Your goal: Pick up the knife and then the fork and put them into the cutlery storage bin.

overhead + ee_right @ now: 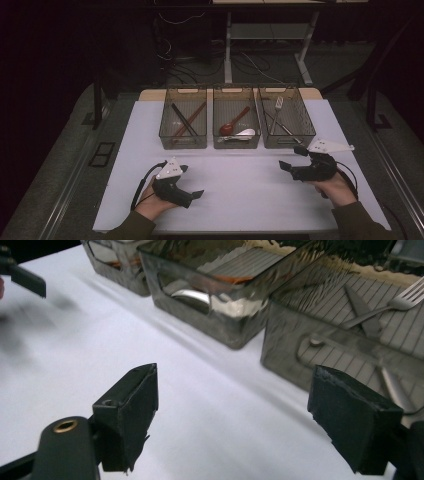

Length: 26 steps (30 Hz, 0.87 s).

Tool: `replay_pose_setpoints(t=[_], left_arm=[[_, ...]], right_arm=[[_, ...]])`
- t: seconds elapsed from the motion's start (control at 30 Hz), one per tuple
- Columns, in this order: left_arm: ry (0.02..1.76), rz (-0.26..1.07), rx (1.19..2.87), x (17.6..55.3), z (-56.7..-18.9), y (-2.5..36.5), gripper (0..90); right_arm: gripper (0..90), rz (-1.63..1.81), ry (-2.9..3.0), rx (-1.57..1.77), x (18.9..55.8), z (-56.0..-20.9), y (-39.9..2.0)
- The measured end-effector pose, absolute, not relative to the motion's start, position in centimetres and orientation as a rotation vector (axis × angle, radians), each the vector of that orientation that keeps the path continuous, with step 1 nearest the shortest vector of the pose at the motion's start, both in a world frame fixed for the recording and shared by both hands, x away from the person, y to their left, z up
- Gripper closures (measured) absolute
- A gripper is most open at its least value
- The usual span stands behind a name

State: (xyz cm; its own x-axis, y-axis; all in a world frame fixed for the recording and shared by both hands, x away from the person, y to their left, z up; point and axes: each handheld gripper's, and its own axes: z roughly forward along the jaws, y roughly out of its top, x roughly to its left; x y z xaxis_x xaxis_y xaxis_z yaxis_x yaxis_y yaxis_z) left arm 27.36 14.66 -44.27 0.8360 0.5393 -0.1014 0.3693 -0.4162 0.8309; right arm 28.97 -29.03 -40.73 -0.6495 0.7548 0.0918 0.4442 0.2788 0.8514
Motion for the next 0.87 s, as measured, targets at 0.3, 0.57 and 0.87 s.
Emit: replay_pose_setpoints(t=[0.3,0.57,0.87], left_arm=[[0.666,0.230,2.044,27.3,-44.2,14.8,0.0],[0.667,0.232,2.037,27.2,-44.1,14.9,0.0],[0.667,0.231,2.040,27.1,-44.1,14.8,0.0]], right_arm=[[15.3,1.321,2.258,1.092,27.2,-43.0,-28.8],[14.5,1.298,2.302,1.103,26.1,-44.5,-29.0],[14.5,1.281,2.318,1.089,26.0,-44.8,-29.1]])
